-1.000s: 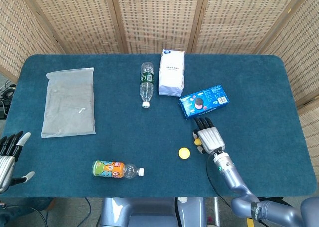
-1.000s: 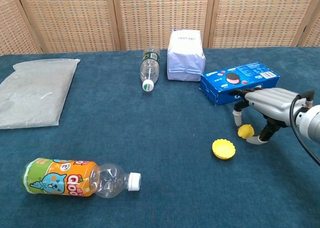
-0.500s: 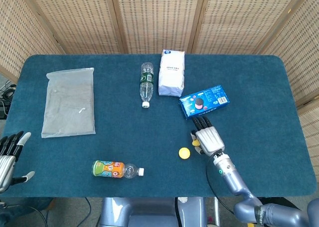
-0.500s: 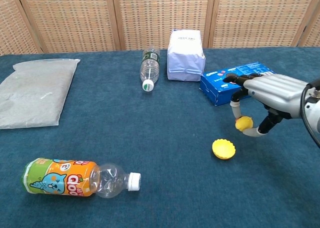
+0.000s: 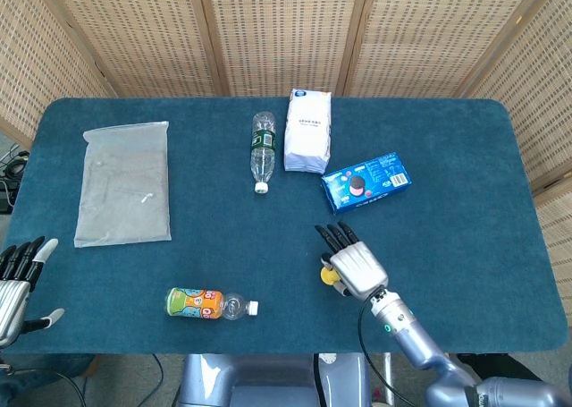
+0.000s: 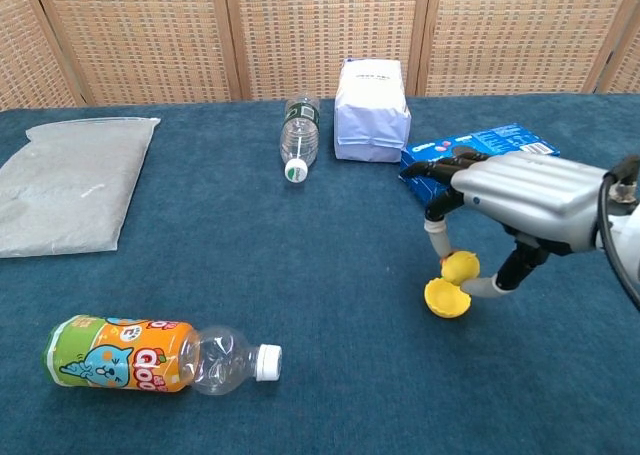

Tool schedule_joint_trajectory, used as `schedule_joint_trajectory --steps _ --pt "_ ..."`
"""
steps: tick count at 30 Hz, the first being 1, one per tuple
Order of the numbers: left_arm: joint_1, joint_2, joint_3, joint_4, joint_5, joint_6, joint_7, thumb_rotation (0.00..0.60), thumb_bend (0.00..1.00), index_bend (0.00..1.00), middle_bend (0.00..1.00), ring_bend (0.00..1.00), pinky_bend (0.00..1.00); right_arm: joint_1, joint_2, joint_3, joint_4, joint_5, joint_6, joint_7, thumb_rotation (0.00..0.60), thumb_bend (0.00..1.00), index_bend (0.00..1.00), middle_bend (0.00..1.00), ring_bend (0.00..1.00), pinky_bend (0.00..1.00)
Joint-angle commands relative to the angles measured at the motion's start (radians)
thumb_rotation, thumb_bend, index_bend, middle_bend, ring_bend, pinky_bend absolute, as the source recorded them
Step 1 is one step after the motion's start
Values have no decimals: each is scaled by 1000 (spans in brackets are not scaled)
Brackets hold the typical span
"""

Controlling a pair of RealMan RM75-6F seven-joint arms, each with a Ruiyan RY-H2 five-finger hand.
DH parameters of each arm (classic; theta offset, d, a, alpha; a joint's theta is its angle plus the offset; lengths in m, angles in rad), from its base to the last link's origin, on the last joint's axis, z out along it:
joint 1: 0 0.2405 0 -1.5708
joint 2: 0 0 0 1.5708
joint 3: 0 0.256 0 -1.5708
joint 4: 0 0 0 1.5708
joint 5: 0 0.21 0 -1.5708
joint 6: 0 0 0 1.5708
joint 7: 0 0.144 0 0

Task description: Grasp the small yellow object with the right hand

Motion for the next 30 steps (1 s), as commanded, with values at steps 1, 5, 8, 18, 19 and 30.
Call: schedule_joint_trajectory --steps 1,5,8,18,19,30 --pt "-2 0 -1 1 -4 -4 0 600 25 0 0 0 0 14 -39 -5 34 34 -22 -38 600 321 574 0 0 0" --pt "-3 0 -2 0 -6 -5 1 600 24 0 0 0 0 18 -62 -5 52 56 -23 -60 600 321 574 0 0 0" --pt "-5 -1 0 -1 -6 -11 3 600 25 0 0 0 0 20 -70 -4 64 69 -23 -73 600 321 573 0 0 0" --pt "-9 -2 1 -3 -9 -20 5 600 27 0 0 0 0 25 -69 0 80 98 -21 -82 600 313 548 0 0 0" --pt "-10 -2 1 -3 -8 -22 4 600 26 0 0 0 0 26 -71 0 80 98 -20 -83 600 284 512 0 0 0" --pt "-15 6 3 -1 -9 -31 -17 600 25 0 0 0 0 12 -25 -13 7 74 27 -101 600 43 168 0 0 0"
